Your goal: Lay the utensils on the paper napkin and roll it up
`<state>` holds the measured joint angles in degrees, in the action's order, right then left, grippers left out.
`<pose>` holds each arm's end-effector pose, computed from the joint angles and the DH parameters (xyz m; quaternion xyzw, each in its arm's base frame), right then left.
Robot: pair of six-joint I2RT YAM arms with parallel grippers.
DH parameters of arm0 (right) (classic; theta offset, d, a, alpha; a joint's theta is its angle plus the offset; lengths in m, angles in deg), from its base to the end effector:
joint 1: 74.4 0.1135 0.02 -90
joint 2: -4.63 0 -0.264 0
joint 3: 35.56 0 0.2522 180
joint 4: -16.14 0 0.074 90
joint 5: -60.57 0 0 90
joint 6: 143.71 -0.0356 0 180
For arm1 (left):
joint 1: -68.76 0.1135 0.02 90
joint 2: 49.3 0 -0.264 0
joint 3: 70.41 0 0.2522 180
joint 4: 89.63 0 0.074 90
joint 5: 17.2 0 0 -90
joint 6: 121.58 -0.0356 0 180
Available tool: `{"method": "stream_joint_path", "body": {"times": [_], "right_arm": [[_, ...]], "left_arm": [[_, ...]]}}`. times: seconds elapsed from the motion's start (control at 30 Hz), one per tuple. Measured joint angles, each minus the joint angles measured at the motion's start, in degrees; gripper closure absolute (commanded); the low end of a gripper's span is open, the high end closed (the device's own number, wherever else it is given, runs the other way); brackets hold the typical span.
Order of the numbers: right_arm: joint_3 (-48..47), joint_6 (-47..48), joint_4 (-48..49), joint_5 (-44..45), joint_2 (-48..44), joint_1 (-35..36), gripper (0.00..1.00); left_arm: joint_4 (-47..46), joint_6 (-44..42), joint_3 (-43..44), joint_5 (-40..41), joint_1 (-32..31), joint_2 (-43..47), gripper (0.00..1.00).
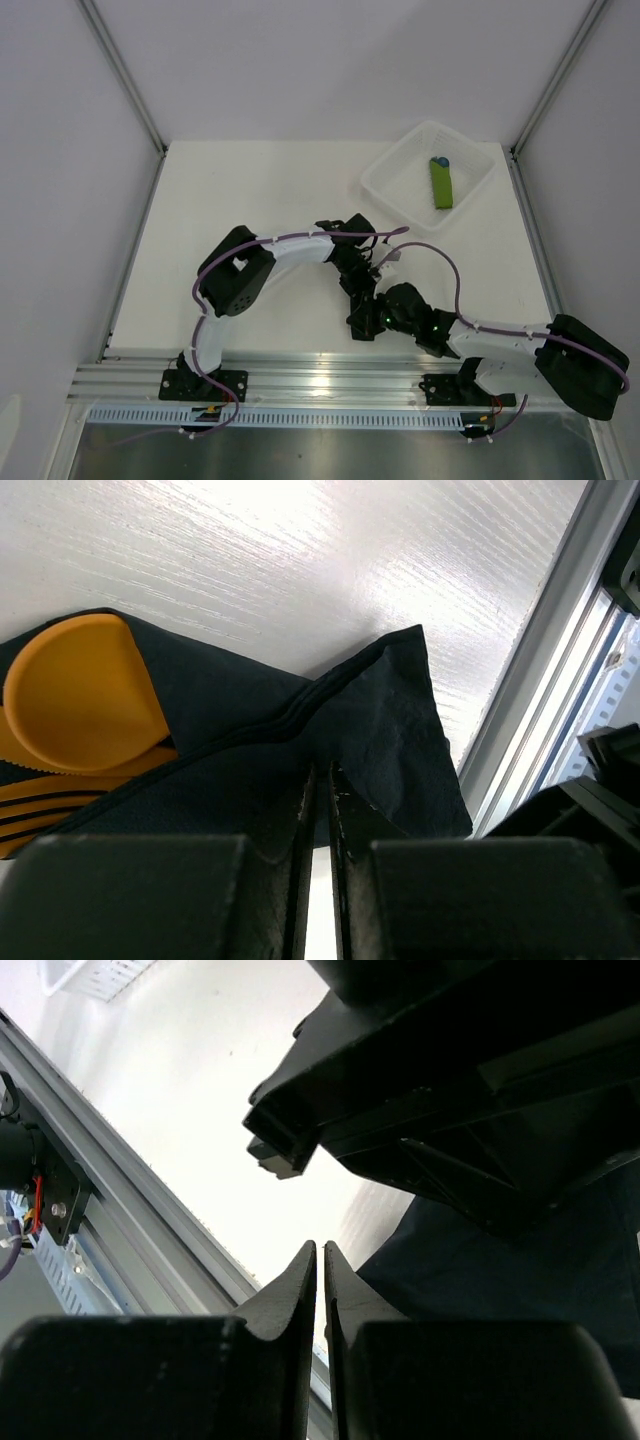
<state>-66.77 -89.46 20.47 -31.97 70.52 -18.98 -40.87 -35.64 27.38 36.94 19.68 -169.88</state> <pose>0.1202 0.1772 0.1556 -0.1590 0.8527 0.3686 0.3343 0.2589 -0.3305 0.1455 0.4642 0.8179 -0.3391 0.0246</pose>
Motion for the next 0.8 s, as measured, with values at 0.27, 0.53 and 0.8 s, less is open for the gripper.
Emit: {"method": "stream_joint_path", "body": {"times": [0.27,0.53,0.8], "right_arm": [[8.79,-1.92,7.76,-0.52,-0.24,-0.76,0.92],[11.65,-3.87,13.51,-1.53,0.5,-1.25,0.92],[12.09,-5.25,2.82,-0.28,-9.68,-0.02,0.91]], "left_arm": [[-0.02,0.0,0.09,-0.33,0.0,-0.13,0.88],[0.5,0.02,0.42,-0.31,-0.02,-0.26,0.88],[1.27,0.13,1.25,-0.37,-0.02,-0.96,0.88]]}}
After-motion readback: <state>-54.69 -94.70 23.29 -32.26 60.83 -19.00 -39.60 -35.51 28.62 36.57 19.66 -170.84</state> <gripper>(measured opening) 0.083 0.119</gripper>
